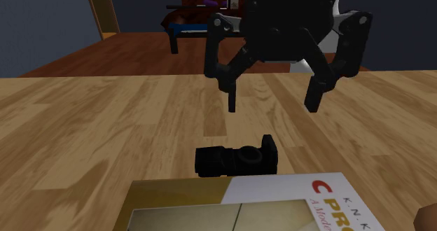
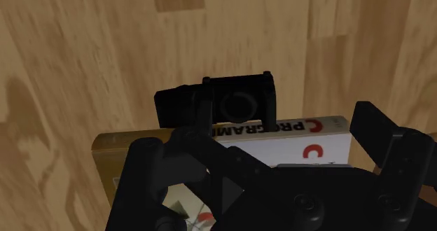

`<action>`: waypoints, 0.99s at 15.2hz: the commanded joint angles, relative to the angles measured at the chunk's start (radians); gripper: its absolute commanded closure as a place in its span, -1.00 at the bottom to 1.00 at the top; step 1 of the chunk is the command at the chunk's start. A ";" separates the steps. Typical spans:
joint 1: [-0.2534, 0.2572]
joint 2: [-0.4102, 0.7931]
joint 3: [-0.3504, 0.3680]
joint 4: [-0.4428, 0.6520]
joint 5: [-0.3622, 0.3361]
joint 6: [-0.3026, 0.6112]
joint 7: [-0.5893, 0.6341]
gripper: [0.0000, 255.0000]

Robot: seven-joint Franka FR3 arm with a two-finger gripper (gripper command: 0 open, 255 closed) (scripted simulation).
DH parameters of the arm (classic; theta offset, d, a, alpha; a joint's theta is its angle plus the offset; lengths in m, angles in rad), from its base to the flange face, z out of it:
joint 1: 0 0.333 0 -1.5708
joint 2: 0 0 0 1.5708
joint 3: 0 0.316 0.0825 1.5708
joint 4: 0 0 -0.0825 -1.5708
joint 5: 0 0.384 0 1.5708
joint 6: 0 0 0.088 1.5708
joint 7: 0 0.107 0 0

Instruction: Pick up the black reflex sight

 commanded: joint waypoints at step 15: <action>0.006 0.004 -0.002 -0.104 -0.002 0.108 -0.002 1.00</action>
